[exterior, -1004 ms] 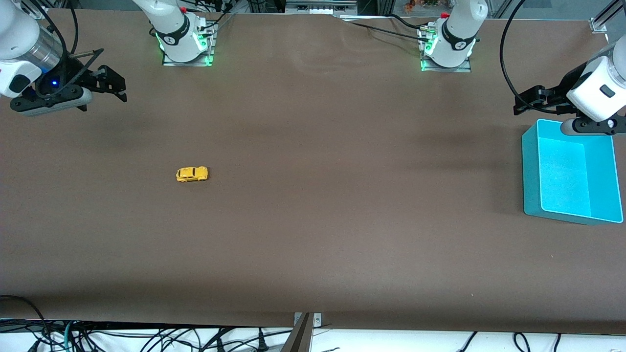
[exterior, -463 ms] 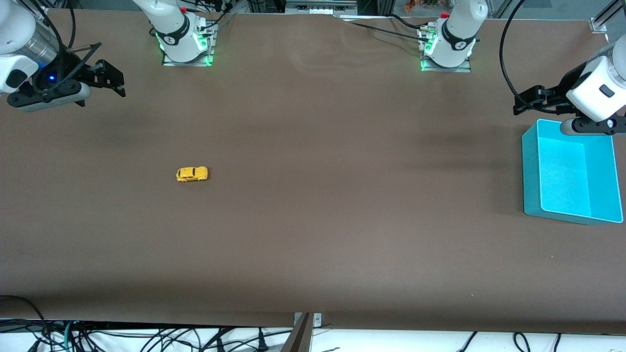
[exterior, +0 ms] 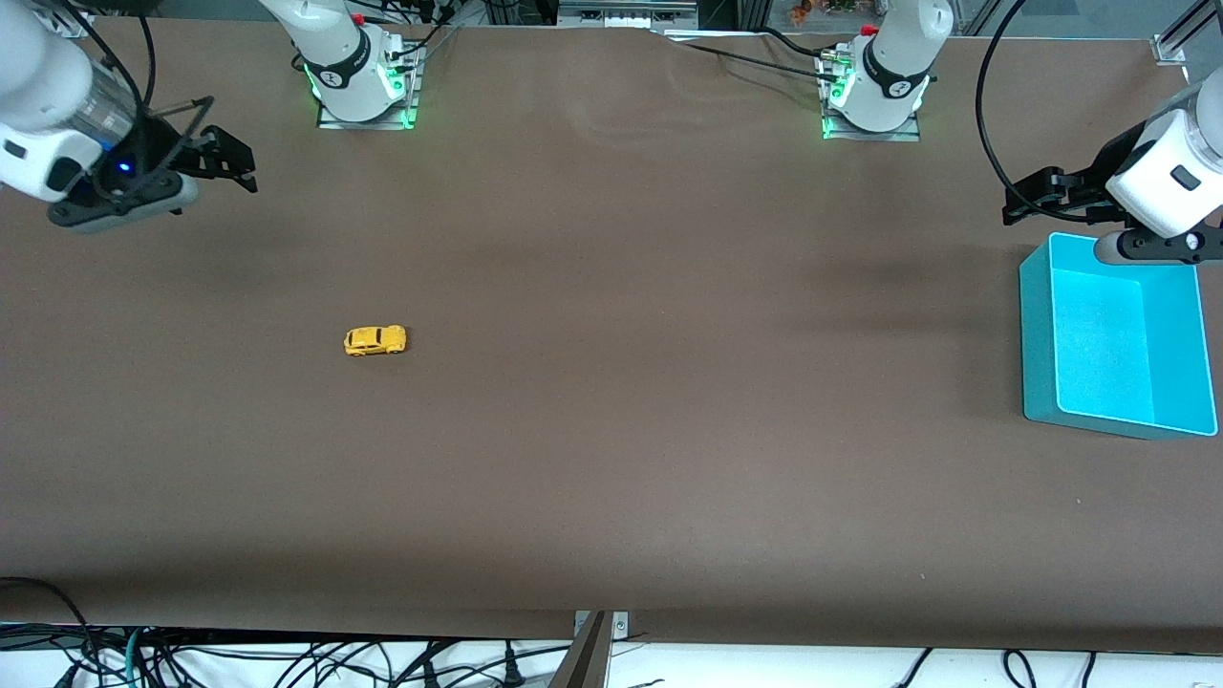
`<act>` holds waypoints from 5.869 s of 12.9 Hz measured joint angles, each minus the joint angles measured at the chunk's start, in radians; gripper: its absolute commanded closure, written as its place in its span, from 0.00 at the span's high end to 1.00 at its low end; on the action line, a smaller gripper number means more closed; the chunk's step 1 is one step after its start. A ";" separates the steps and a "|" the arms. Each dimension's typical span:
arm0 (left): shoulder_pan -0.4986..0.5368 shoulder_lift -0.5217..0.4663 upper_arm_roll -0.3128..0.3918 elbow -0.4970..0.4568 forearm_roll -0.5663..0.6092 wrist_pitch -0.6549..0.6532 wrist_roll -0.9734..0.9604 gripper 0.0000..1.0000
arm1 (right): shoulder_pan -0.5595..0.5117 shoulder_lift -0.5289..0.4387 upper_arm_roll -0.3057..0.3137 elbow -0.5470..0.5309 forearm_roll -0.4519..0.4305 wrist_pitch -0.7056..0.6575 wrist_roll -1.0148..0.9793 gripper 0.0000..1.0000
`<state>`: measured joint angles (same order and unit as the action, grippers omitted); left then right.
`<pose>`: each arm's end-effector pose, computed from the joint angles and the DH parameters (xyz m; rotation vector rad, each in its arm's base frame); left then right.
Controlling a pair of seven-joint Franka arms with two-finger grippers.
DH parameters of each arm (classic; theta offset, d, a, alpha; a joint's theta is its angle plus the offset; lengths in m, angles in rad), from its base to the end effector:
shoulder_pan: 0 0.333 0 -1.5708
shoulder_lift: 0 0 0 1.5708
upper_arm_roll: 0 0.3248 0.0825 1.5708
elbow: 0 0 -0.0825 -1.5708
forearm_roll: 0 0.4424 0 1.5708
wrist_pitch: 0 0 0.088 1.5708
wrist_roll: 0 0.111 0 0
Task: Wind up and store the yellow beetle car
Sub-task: 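Reach the right gripper down to the yellow beetle car and grasp it, then drag the held car backward along the table with the right gripper, then release the car and raise the right gripper while the left gripper reaches out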
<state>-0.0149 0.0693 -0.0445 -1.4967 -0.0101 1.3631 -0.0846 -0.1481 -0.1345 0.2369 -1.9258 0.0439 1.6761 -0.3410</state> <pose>0.6095 -0.0366 0.6095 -3.1237 -0.0374 0.3186 0.5603 0.0593 0.5271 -3.0416 -0.6462 0.1810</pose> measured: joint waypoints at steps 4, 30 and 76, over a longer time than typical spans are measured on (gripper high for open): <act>0.000 0.000 0.000 0.000 0.000 0.000 0.000 1.00 | 0.003 0.062 0.006 -0.166 0.000 0.272 -0.362 1.00; 0.000 0.000 -0.003 0.001 0.000 0.000 0.000 1.00 | 0.007 0.493 0.059 -0.378 -0.003 1.023 -1.315 0.16; -0.021 0.037 -0.008 -0.003 -0.028 -0.001 0.090 1.00 | -0.165 0.075 0.118 0.097 -0.002 0.148 -0.647 1.00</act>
<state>-0.0355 0.1066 -0.0521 -1.4996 -0.0383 1.3624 0.0052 -0.3133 -0.0596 0.3552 -1.8288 0.0418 1.8239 -0.9876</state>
